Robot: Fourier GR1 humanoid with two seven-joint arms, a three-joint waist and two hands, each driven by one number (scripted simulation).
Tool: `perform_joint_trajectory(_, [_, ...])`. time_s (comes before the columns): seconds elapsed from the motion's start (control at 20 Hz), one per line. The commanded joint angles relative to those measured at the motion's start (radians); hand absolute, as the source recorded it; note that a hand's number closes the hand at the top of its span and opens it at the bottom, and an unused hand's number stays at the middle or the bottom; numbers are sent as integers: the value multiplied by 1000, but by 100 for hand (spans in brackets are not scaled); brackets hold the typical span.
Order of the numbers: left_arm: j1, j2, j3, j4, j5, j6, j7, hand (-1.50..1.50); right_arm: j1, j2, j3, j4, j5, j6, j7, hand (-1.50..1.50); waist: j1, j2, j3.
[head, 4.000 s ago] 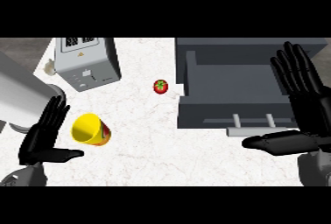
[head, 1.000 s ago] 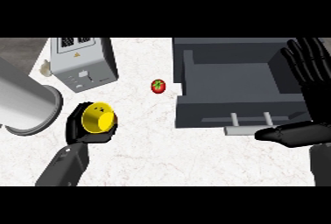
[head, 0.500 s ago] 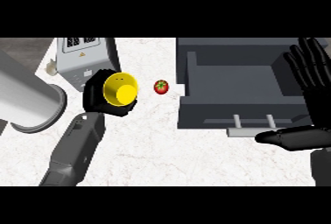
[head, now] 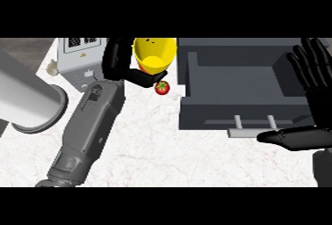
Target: Pick up the cup, place it into the drawer and close the drawer
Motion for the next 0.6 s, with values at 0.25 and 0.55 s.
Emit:
perform_joint_trajectory(0.25, [-290, -9, -142, 75, 68, 259, 229, 150, -1, 17, 16, 29, 24, 2, -50, -150, -27, 11, 0])
perform_joint_trajectory(0.55, [-468, -10, -268, 237, 167, 410, 399, 150, -59, 9, 24, 46, 2, 17, -28, -150, -72, 18, 1])
